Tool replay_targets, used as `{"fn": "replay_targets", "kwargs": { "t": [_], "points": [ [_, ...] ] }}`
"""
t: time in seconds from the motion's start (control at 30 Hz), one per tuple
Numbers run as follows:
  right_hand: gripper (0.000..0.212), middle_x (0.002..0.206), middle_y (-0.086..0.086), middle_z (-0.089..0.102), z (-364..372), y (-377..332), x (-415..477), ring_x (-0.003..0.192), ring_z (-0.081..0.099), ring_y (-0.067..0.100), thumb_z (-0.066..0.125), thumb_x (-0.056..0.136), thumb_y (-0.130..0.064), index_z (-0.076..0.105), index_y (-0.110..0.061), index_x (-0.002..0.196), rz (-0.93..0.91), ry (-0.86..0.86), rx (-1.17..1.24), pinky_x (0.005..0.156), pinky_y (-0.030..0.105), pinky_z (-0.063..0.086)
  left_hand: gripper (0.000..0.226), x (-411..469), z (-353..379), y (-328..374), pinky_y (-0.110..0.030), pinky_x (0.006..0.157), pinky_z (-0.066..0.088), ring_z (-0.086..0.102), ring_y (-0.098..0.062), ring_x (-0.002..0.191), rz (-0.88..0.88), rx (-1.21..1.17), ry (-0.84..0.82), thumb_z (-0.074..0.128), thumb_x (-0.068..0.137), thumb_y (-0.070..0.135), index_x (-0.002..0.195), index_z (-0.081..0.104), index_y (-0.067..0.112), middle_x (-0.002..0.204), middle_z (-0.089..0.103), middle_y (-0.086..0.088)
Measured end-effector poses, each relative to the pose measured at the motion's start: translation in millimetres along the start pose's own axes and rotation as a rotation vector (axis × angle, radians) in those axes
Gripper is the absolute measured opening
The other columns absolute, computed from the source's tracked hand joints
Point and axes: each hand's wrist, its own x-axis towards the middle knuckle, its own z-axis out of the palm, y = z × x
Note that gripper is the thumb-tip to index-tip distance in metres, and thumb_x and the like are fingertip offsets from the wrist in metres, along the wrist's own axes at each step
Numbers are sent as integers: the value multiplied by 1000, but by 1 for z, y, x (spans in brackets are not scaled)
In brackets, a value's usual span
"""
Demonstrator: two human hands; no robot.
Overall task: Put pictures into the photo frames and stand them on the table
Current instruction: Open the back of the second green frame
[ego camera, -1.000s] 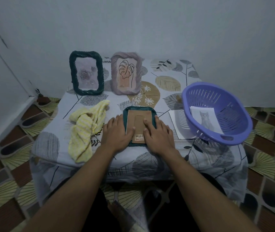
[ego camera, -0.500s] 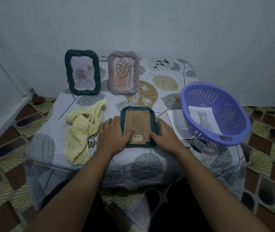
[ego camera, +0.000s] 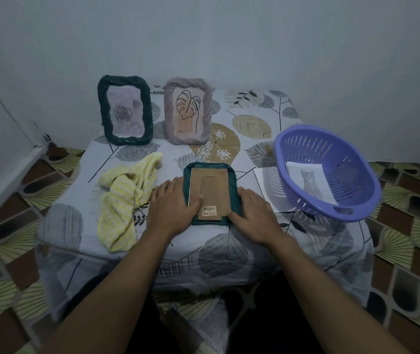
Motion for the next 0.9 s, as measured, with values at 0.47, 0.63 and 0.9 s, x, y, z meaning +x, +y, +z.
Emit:
{"fn": "replay_targets", "kwargs": {
  "t": [0.47,0.63,0.9],
  "points": [
    [71,142,9,41,4,-7,5,136,33,26,25,82,-39,30,-12,147,79,-11,64,115,45,24,76,-2,-2,2,-48,113,29,42,-26,133,-9,-11,1,28,89,71,142,41,18,140,52,-5],
    [69,135,11,46,1,-10,4,131,38,28,27,82,-41,34,-10,144,83,-10,66,111,43,28,74,-3,-5,4,-46,108,32,41,-27,127,-24,-32,26,34,86,71,140,45,21,137,53,-3],
    [76,140,8,53,-13,-26,-3,127,48,29,42,71,-35,34,-17,144,128,55,290,101,37,35,69,-4,-13,12,-45,100,30,42,-29,120,-125,-63,11,51,86,70,137,48,24,125,54,-6]
  ]
}}
